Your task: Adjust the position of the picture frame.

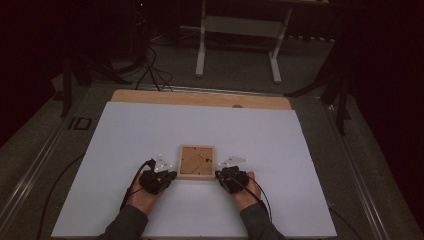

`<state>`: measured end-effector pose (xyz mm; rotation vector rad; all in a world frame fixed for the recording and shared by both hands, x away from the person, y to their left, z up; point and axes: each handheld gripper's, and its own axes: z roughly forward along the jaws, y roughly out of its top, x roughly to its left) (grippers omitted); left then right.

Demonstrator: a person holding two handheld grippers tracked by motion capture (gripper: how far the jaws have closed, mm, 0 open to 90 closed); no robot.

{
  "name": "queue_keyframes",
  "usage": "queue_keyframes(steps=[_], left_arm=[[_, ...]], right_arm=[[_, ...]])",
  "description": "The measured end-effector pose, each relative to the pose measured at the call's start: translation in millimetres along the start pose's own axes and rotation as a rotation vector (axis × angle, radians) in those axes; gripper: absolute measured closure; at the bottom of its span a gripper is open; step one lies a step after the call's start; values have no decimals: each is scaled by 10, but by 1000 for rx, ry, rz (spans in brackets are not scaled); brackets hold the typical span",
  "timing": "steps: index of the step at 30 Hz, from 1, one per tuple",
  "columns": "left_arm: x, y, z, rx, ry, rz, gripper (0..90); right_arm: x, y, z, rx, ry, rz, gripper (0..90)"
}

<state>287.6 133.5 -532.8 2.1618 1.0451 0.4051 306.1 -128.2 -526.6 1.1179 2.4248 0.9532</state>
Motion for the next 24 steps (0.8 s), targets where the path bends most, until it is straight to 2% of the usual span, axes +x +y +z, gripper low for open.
queue_keyframes(steps=[3, 9, 24], left_arm=[[-14, 34, 34, 3, 15, 15, 900], [-9, 66, 62, 4, 20, 18, 900], [21, 120, 117, 2, 32, -1, 900]], right_arm=[[-20, 1, 4, -3, -10, 15, 900], [-59, 8, 11, -3, -15, 31, 900], [-110, 66, 67, -6, -37, 42, 900]])
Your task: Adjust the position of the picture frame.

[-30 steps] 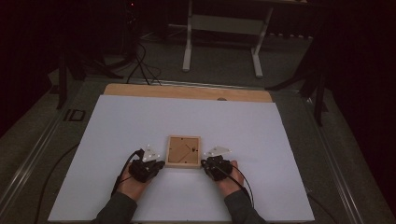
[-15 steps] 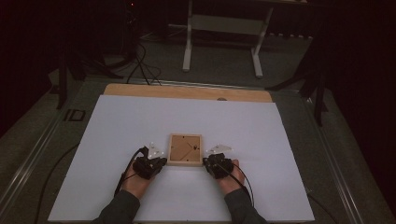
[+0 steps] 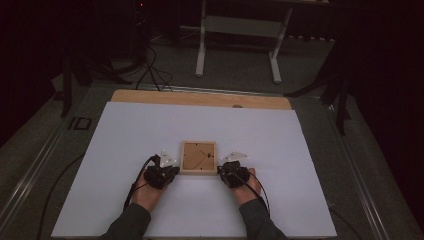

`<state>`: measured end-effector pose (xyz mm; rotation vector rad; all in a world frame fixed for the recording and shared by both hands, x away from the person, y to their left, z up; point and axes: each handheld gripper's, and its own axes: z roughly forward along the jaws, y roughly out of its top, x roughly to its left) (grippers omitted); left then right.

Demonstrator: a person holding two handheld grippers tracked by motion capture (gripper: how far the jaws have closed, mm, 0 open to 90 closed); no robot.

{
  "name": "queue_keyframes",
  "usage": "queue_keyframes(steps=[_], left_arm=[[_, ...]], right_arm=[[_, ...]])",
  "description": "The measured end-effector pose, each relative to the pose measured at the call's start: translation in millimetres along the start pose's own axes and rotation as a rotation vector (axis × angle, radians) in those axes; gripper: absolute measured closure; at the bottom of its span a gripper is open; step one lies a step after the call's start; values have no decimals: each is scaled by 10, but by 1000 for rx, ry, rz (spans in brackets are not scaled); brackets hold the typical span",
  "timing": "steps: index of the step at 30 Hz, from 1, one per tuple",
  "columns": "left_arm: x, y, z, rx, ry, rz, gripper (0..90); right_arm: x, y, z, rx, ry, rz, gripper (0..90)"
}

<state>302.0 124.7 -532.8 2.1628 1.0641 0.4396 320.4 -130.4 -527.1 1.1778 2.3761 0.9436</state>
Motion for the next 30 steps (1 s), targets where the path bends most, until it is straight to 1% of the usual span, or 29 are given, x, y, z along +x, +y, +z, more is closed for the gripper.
queue_keyframes(steps=[6, 8, 14, 16, 18, 20, 25, 30], left_arm=[[5, 5, 9, -2, -3, -2, 900], [16, 9, 12, -3, -7, -5, 900], [26, 19, 15, 4, -3, -4, 899], [31, 19, 14, 5, -8, -8, 897], [38, 17, 9, 3, -16, -8, 896], [44, 16, 1, 1, -20, -9, 895], [53, 14, -19, -8, -18, -15, 890], [78, 14, -64, -26, -11, -30, 868]], right_arm=[[-9, 0, 6, -4, -3, 2, 900], [-13, 2, 8, -5, -1, 4, 900], [-24, 1, 13, -8, 8, 0, 899], [-21, 0, 15, -11, 3, -11, 899], [-15, 0, 18, -12, -7, -35, 898], [-10, 1, 11, -18, -10, -41, 897], [-16, 5, -62, -36, -31, -60, 887], [-53, -10, -196, -66, -31, -77, 862]])
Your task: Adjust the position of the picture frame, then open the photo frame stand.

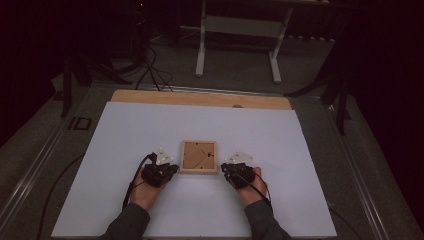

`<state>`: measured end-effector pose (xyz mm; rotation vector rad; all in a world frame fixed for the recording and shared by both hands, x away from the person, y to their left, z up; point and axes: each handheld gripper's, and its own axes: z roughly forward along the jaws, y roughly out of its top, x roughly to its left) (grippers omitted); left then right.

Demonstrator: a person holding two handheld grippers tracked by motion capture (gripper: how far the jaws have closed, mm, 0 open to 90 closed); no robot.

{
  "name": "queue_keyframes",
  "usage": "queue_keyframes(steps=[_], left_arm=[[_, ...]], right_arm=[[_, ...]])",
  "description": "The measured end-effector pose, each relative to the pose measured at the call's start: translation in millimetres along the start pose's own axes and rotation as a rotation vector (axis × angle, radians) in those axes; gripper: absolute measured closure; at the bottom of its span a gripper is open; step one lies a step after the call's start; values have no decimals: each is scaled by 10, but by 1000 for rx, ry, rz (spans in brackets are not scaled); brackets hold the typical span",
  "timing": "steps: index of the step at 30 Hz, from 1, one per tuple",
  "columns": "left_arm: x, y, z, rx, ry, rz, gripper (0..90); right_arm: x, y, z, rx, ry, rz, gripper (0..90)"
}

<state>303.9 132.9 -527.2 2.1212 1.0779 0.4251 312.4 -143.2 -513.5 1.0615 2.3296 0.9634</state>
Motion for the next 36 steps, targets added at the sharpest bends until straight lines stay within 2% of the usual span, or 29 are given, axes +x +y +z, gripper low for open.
queue_keyframes(steps=[6, 16, 24, 32, 36], left_arm=[[29, 7, -87, -37, -7, -23, 831], [19, 48, -259, -107, -43, 5, 721], [-20, 76, -290, -110, -70, 17, 628], [-99, 128, -228, -89, -77, 42, 610], [-155, 153, -226, -80, -80, 58, 608]], right_arm=[[6, -9, -87, -33, 8, -8, 841], [48, 7, -110, -64, 29, -19, 825], [39, 10, -131, -77, 29, -18, 813], [78, 26, -123, -93, 40, -32, 789], [71, 36, -134, -98, 44, -22, 789]])
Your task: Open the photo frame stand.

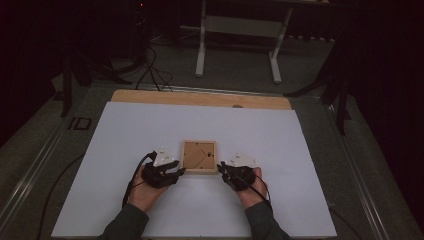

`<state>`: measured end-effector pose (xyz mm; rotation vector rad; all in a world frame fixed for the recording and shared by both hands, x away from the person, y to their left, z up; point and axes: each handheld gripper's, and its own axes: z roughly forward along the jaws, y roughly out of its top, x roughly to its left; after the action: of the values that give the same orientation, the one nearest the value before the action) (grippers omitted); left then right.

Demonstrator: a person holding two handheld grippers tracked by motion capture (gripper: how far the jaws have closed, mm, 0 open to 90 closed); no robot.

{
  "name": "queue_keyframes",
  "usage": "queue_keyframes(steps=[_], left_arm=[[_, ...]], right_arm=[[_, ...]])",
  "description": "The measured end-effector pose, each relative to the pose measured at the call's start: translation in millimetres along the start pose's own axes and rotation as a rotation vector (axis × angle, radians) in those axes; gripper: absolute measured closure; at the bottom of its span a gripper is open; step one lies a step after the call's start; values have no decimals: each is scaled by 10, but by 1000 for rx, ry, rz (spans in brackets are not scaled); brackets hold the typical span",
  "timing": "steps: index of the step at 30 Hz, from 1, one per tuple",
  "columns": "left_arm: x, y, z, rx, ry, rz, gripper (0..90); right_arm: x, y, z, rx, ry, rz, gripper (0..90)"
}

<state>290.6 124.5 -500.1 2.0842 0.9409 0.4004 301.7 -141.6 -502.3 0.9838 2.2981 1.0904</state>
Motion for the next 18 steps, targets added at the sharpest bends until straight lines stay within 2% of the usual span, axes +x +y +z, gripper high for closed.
queue_keyframes(steps=[3, 10, 16, 18], left_arm=[[-26, 23, -6, 2, 3, 6, 597], [-1, 82, 29, 16, 2, -12, 568], [-16, 184, 107, 40, 5, 17, 559], [-16, 215, 132, 36, 1, 8, 558]], right_arm=[[-10, 5, -5, -13, 10, 21, 789], [12, 4, 27, -14, 15, 16, 800], [36, -4, 83, -1, 19, 5, 889], [50, -10, 104, 5, 23, -4, 896]])
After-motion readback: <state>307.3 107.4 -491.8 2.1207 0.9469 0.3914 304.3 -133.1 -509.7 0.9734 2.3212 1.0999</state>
